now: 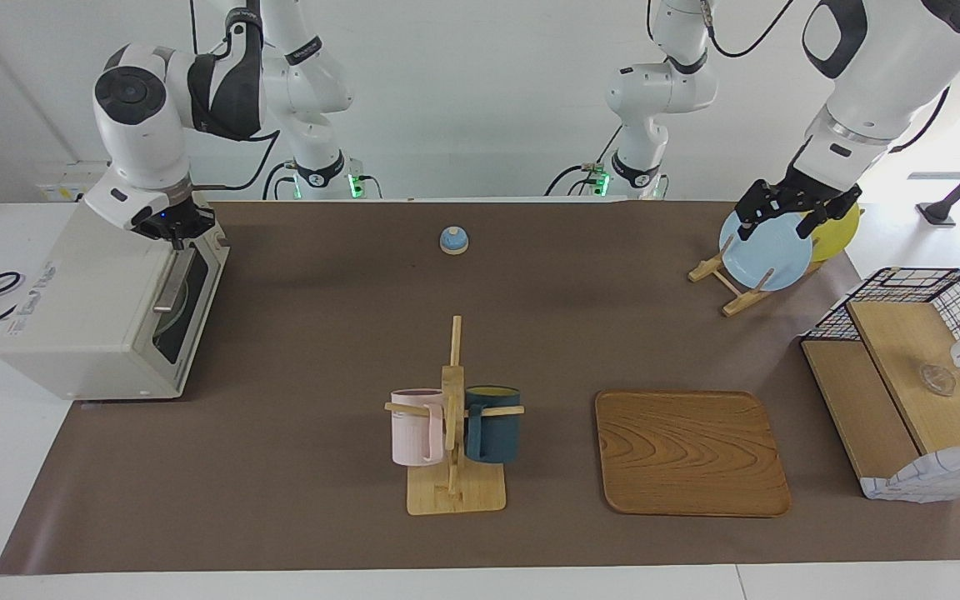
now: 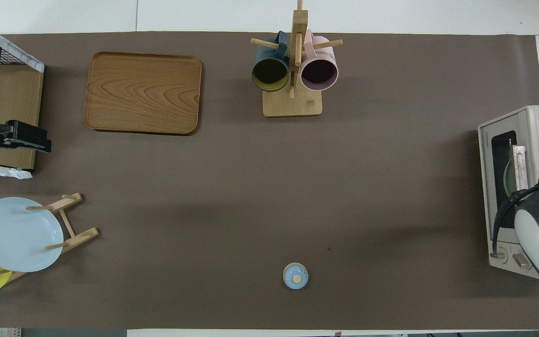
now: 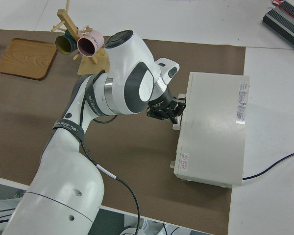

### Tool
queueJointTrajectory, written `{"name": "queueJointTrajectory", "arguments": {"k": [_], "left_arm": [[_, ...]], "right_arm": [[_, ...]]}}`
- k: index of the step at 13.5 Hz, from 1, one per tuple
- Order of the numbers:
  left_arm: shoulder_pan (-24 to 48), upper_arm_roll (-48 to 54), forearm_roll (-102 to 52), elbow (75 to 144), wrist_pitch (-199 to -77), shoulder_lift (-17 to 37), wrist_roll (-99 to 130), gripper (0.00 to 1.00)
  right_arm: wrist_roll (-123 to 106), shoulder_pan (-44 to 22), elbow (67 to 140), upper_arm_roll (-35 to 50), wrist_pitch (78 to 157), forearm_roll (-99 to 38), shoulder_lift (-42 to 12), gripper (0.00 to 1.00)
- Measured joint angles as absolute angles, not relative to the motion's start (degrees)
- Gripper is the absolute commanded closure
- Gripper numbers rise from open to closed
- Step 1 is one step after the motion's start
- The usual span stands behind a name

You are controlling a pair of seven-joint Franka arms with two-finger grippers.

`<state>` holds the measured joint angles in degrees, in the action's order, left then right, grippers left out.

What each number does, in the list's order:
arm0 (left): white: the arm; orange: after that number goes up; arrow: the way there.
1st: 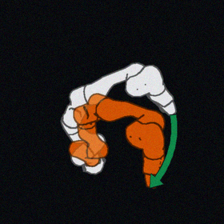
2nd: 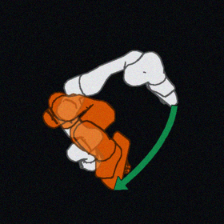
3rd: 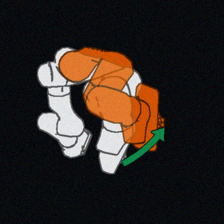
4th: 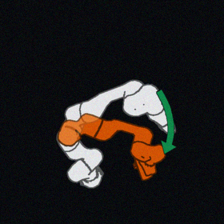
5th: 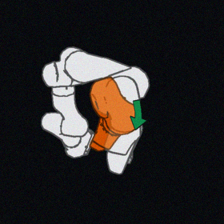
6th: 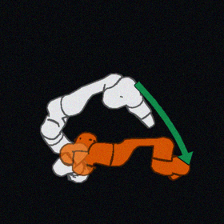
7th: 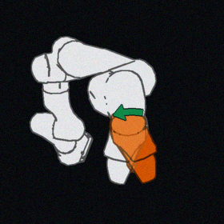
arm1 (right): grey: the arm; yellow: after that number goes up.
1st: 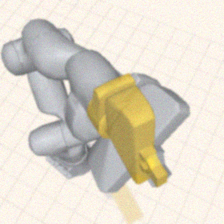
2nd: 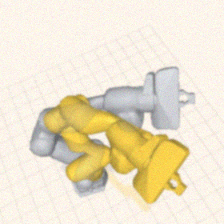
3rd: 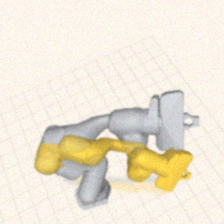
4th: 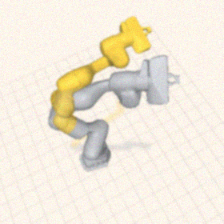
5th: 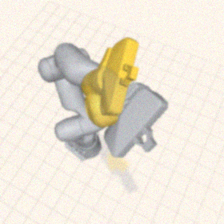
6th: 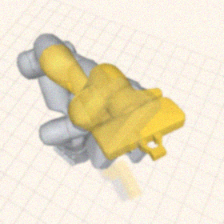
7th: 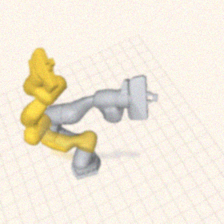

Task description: Put corn in oven

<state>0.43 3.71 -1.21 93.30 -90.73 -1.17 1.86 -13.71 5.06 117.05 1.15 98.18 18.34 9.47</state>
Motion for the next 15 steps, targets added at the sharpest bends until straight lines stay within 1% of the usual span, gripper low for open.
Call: {"name": "queueJointTrajectory", "arguments": {"k": [2, 3, 4, 5, 6, 7, 8, 11, 15], "left_arm": [[0.4, 3.7, -1.2, 93.3, -90.7, -1.2, 1.9, 0.0], [0.4, 3.7, -1.2, 93.3, -90.7, -1.2, 1.9, 0.0], [0.4, 3.7, -1.2, 93.3, -90.7, -1.2, 1.9, 0.0], [0.4, 3.7, -1.2, 93.3, -90.7, -1.2, 1.9, 0.0], [0.4, 3.7, -1.2, 93.3, -90.7, -1.2, 1.9, 0.0], [0.4, 3.7, -1.2, 93.3, -90.7, -1.2, 1.9, 0.0], [0.4, 3.7, -1.2, 93.3, -90.7, -1.2, 1.9, 0.0], [0.4, 3.7, -1.2, 93.3, -90.7, -1.2, 1.9, 0.0], [0.4, 3.7, -1.2, 93.3, -90.7, -1.2, 1.9, 0.0]], "right_arm": [[-13.7, 3.0, 111.7, 1.4, 93.0, 14.4, 8.5, 1.0], [-13.7, 2.4, 108.5, 1.5, 90.4, 11.8, 7.5, 0.97], [-13.7, 2.3, 105.4, 1.5, 88.4, 9.5, 6.3, 0.85], [-13.7, 2.4, 102.7, 1.5, 86.6, 7.8, 5.1, 0.78], [-13.7, 2.6, 100.3, 1.4, 85.0, 6.3, 3.9, 0.59], [-13.6, 2.7, 98.3, 1.2, 83.7, 5.1, 2.8, 0.22], [-13.2, 2.7, 96.5, 1.1, 82.9, 4.3, 2.0, 0.0], [-9.2, 2.5, 92.3, 1.3, 81.3, 2.8, 0.4, 0.0], [-5.7, -0.3, 91.3, 1.4, 79.6, 2.6, 0.3, 0.0]]}}
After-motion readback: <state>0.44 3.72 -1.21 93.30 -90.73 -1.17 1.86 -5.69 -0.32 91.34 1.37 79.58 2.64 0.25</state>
